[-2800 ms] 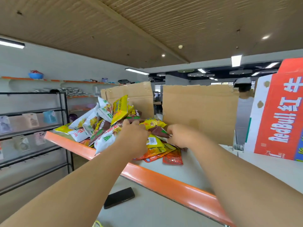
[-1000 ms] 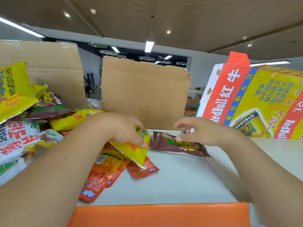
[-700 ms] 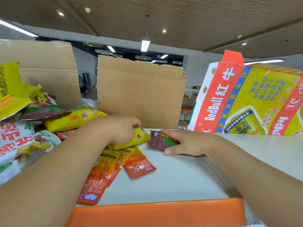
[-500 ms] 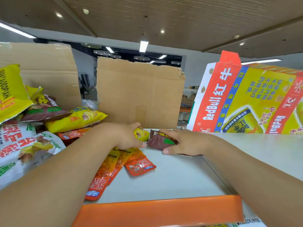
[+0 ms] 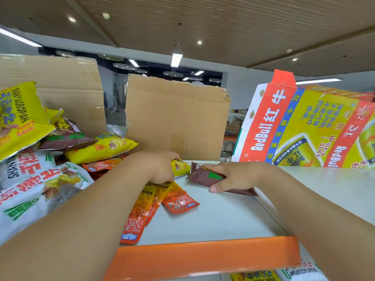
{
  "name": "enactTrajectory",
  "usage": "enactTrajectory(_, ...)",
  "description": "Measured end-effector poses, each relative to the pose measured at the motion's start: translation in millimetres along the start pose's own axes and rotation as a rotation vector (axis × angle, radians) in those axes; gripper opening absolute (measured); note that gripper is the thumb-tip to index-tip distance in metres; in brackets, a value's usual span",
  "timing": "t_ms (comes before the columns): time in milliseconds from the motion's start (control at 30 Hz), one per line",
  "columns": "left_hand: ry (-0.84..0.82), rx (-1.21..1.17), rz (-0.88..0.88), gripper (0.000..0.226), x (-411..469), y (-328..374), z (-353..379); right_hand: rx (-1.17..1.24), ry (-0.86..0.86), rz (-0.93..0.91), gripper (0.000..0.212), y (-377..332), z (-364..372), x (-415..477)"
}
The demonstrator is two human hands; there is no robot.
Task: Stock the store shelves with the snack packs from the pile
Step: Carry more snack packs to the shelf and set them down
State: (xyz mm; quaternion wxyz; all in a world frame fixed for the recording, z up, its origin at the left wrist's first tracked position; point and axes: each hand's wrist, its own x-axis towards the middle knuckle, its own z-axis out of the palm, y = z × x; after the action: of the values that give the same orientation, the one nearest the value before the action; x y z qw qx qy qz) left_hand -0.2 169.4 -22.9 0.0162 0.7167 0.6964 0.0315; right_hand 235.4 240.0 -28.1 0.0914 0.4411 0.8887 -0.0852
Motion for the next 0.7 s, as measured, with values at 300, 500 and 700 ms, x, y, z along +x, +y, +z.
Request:
enactTrajectory(300, 0.07, -0.085, 0.063, 0.063, 0.7, 5.1, -5.8, -0.01, 0.189, 0.384, 0.08, -3.2, -3.0, -49.3)
enactTrajectory(500, 0.08, -0.211, 0.131, 0.058, -2.6, 32.5, -2.4, 0.052, 0.248, 0.319, 0.052, 5.7, -5.6, -74.3)
enactTrajectory(700, -0.024, -0.117, 0.111, 0.066, -5.4, 43.7, 0.4, -0.205, 0.099, 0.178, 0.08, 1.9, 12.7, -74.7)
